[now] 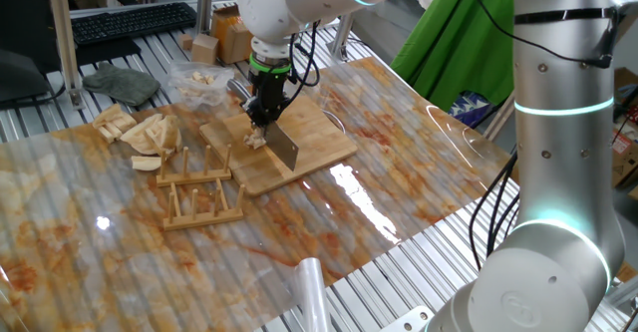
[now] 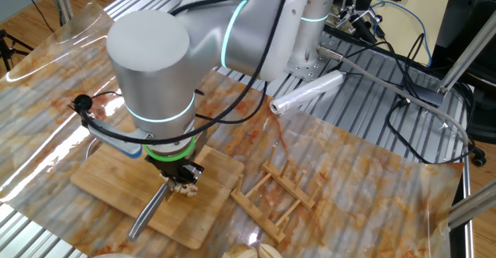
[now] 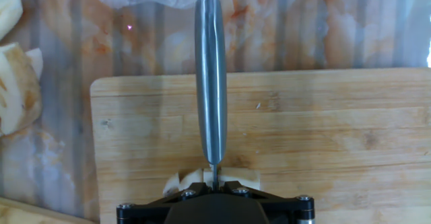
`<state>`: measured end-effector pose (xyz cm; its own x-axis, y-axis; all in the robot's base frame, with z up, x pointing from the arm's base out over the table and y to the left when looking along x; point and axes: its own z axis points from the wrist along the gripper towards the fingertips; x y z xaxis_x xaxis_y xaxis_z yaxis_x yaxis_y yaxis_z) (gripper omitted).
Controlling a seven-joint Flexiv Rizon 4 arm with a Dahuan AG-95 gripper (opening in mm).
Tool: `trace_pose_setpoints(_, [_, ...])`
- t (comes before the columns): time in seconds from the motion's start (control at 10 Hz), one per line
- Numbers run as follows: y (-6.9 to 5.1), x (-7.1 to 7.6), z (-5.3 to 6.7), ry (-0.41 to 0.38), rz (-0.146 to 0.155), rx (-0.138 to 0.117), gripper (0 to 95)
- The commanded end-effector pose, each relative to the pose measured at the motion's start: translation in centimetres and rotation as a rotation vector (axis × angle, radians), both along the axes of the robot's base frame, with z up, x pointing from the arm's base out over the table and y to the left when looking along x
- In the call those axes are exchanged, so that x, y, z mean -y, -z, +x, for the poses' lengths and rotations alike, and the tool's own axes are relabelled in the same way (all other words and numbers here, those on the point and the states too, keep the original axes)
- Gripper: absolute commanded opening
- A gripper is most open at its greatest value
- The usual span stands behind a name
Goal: Slice the lotus root
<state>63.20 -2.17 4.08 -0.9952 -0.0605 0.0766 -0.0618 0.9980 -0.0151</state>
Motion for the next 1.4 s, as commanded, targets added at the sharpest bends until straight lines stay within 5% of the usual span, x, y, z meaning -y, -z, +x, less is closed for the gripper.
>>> trace_pose_setpoints(0.1, [-0.2, 0.0, -0.1, 0.004, 0.01, 0.008, 0.0])
trace_pose_setpoints(0.5, [-0.6, -0.1, -0.2, 0.02, 0.013, 0.008, 0.0])
trace_pose_setpoints(0.6, [-0.7, -0.2, -0.2, 0.043, 0.047, 0.008, 0.0])
trace_pose_setpoints(0.8, [-0.8, -0.2, -0.3, 0.055, 0.058, 0.004, 0.0])
trace_pose_setpoints(0.9, [-0.9, -0.3, -0.3, -0.02, -0.002, 0.012, 0.0])
trace_pose_setpoints(1.0, [-0.9, -0.4, -0.4, -0.047, -0.154, 0.024, 0.0])
trace_pose_setpoints(1.1, [-1.0, -0.4, -0.4, 0.023, 0.016, 0.006, 0.0])
trace_pose_setpoints(1.4, [-1.7, -0.5, -0.5, 0.039, 0.021, 0.001, 0.0])
